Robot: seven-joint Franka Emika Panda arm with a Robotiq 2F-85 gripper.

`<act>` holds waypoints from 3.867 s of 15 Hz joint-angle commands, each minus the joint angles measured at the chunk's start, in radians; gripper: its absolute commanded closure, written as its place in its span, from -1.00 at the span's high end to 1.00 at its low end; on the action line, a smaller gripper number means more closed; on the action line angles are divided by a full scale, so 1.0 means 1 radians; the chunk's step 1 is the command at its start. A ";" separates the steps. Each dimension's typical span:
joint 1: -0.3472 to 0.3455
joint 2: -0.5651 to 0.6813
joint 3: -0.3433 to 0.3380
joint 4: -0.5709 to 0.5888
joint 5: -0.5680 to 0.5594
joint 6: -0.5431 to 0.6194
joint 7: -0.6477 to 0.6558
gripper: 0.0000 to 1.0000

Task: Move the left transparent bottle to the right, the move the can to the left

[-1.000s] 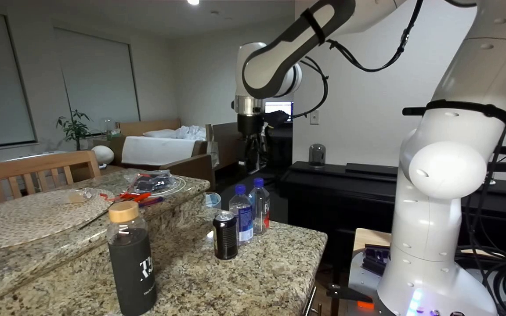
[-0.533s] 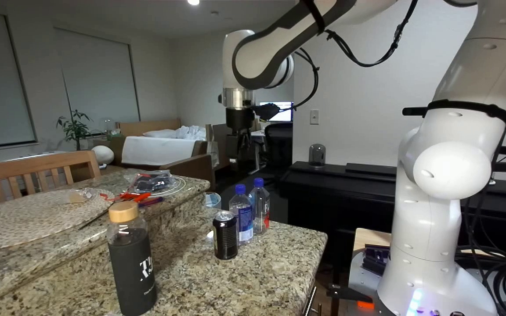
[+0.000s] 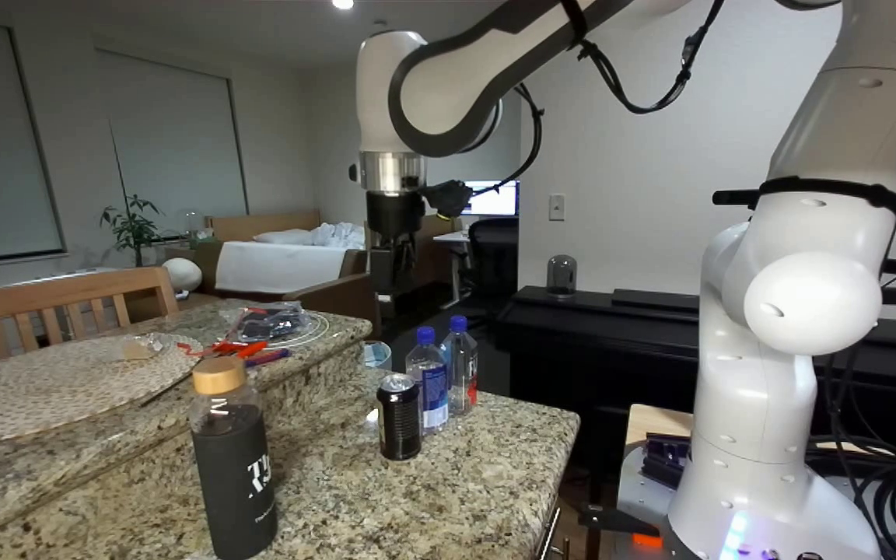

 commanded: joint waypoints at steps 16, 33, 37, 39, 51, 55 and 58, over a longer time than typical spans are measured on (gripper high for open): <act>0.095 0.179 0.077 0.117 -0.098 -0.159 -0.081 1.00; 0.084 0.235 -0.030 0.098 -0.024 -0.121 -0.591 1.00; 0.086 0.252 -0.021 0.064 -0.025 -0.024 -0.663 1.00; 0.082 0.261 -0.028 0.037 -0.018 0.014 -0.735 1.00; 0.050 0.348 -0.034 0.018 -0.099 0.076 -1.042 1.00; 0.041 0.360 -0.038 0.005 -0.069 0.142 -1.097 1.00; 0.026 0.376 -0.043 -0.003 -0.042 0.191 -1.141 1.00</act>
